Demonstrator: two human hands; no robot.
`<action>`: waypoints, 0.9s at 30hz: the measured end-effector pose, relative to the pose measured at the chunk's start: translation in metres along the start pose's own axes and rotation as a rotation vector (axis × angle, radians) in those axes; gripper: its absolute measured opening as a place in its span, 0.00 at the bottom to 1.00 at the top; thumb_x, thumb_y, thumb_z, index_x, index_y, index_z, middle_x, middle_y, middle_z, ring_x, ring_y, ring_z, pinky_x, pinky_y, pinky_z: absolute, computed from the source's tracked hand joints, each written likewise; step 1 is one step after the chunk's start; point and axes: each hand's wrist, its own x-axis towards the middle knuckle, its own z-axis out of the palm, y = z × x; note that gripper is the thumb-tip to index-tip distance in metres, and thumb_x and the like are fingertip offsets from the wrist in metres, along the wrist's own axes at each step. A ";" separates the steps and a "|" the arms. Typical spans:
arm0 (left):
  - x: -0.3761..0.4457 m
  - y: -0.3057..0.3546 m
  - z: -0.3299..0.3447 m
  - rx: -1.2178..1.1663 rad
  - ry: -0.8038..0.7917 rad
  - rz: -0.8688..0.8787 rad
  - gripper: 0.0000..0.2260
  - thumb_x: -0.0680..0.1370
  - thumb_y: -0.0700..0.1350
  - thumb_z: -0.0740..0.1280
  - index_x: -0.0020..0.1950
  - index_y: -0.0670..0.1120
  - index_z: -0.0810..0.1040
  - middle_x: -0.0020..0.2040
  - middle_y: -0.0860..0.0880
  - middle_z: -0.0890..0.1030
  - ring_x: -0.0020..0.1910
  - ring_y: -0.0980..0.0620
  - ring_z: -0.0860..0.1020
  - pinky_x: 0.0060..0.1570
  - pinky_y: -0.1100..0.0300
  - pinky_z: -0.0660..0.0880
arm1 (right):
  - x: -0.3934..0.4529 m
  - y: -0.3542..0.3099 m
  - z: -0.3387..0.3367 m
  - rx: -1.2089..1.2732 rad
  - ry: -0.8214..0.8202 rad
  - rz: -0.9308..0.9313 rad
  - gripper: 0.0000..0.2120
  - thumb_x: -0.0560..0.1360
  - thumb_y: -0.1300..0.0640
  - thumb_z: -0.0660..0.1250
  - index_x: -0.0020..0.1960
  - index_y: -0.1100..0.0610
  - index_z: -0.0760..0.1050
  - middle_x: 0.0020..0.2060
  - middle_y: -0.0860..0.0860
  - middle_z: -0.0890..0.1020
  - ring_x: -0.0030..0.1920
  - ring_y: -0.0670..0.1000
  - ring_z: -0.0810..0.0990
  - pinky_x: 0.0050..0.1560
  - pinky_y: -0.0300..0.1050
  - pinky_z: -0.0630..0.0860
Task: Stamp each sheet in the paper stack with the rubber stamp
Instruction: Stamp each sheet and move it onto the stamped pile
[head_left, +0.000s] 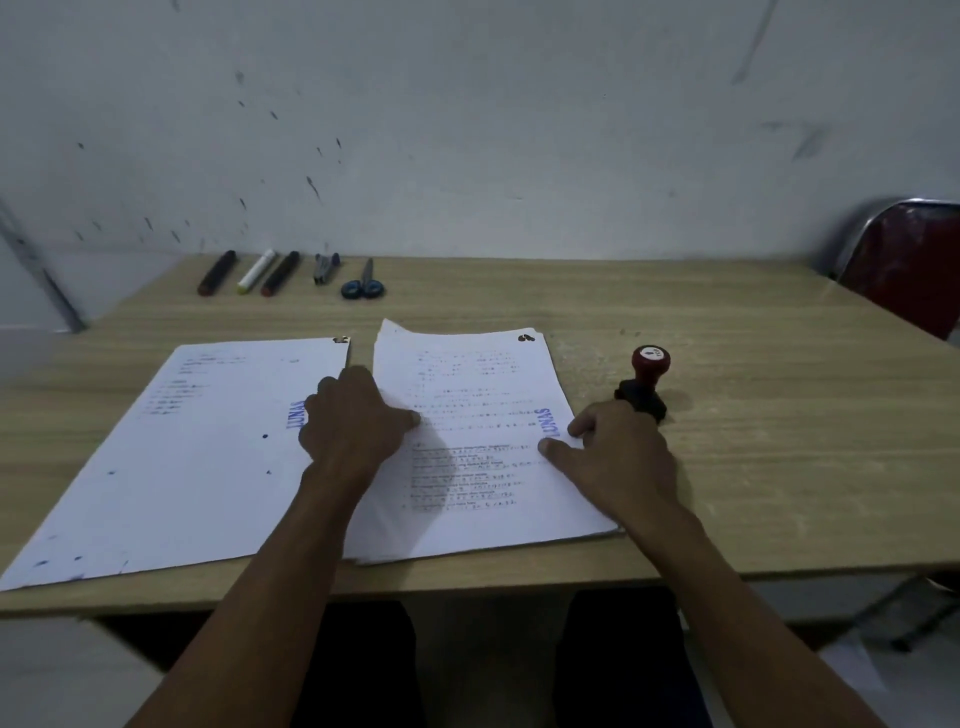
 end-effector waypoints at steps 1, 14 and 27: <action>0.001 -0.001 -0.001 -0.072 0.031 -0.015 0.26 0.67 0.51 0.78 0.60 0.44 0.74 0.60 0.43 0.76 0.61 0.41 0.74 0.51 0.50 0.71 | -0.001 -0.001 0.000 -0.005 0.006 0.003 0.20 0.69 0.40 0.73 0.54 0.52 0.79 0.48 0.46 0.80 0.48 0.48 0.78 0.44 0.43 0.75; 0.011 -0.011 -0.014 -0.480 0.146 0.129 0.07 0.70 0.43 0.76 0.37 0.45 0.79 0.36 0.51 0.81 0.39 0.51 0.80 0.41 0.57 0.74 | -0.008 -0.010 -0.003 0.041 0.059 0.018 0.22 0.70 0.37 0.71 0.57 0.50 0.76 0.49 0.48 0.80 0.49 0.49 0.79 0.45 0.45 0.76; 0.042 -0.078 -0.078 -0.910 -0.046 -0.048 0.07 0.70 0.42 0.76 0.37 0.45 0.79 0.31 0.48 0.83 0.31 0.49 0.79 0.37 0.57 0.77 | 0.003 -0.075 -0.005 0.843 -0.273 0.089 0.12 0.74 0.55 0.74 0.42 0.65 0.82 0.32 0.55 0.84 0.29 0.50 0.80 0.27 0.42 0.66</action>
